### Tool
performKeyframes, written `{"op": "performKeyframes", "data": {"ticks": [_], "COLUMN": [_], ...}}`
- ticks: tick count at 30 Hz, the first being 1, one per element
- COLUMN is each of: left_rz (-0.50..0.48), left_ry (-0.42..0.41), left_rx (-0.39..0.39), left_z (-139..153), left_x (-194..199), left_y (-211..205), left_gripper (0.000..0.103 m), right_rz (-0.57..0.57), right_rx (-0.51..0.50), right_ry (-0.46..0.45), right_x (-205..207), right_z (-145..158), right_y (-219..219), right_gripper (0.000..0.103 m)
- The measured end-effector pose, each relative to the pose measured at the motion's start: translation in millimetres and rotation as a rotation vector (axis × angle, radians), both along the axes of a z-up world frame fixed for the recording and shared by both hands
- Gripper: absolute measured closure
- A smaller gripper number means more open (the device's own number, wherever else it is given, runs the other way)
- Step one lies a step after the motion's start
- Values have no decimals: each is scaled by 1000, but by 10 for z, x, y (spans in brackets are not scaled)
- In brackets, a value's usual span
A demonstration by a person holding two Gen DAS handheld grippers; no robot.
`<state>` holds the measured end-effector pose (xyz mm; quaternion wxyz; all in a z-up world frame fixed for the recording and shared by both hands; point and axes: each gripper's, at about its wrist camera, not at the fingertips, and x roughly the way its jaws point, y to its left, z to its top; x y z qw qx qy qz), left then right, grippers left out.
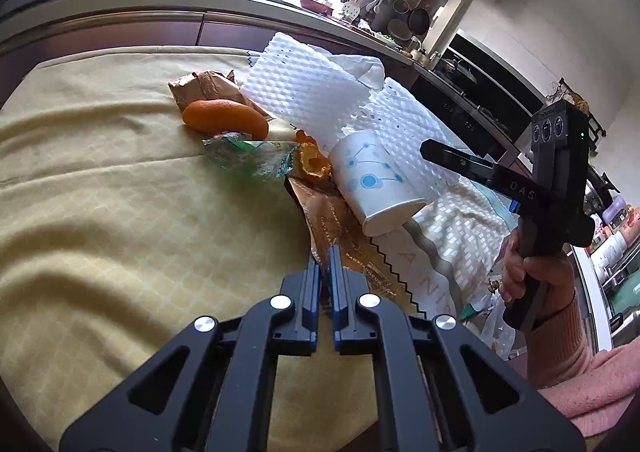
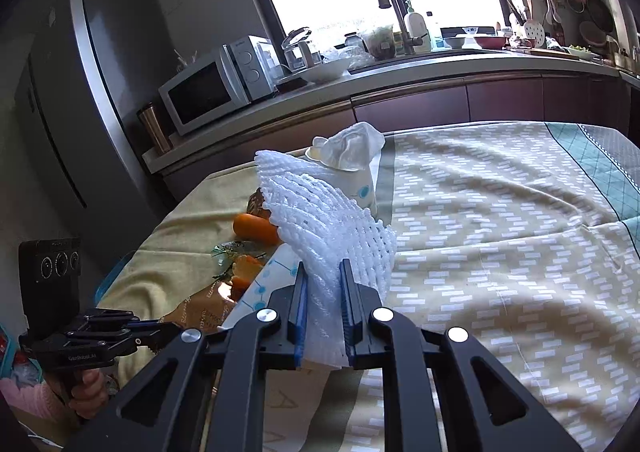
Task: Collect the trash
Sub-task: 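Grasp the white foam net with the right tool while the left tool grasps the gold snack wrapper, then carry the foam net and gold wrapper over the blue bin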
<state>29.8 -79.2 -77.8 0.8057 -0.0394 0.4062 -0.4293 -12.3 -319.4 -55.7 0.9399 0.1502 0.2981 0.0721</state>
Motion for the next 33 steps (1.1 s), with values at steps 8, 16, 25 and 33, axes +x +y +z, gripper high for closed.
{"op": "performKeyframes", "data": {"ticks": [8, 16, 25, 33], "left_rz": [35, 97, 205, 319], "left_ry": [-50, -91, -122, -139], "left_rx": [-2, -14, -23, -33], "left_z": [123, 233, 338, 421], "left_x": [-115, -209, -229, -211], "left_y": [341, 699, 1135, 1552], "left_gripper": [101, 101, 101, 101], "right_rz": [58, 157, 279, 384], "right_rx": [10, 18, 55, 73], "right_ry": [-46, -78, -79, -63], "right_x": [23, 115, 279, 340], "right_z": [159, 250, 239, 249], "right_y": [195, 549, 987, 1344], "right_gripper": [89, 89, 89, 89]}}
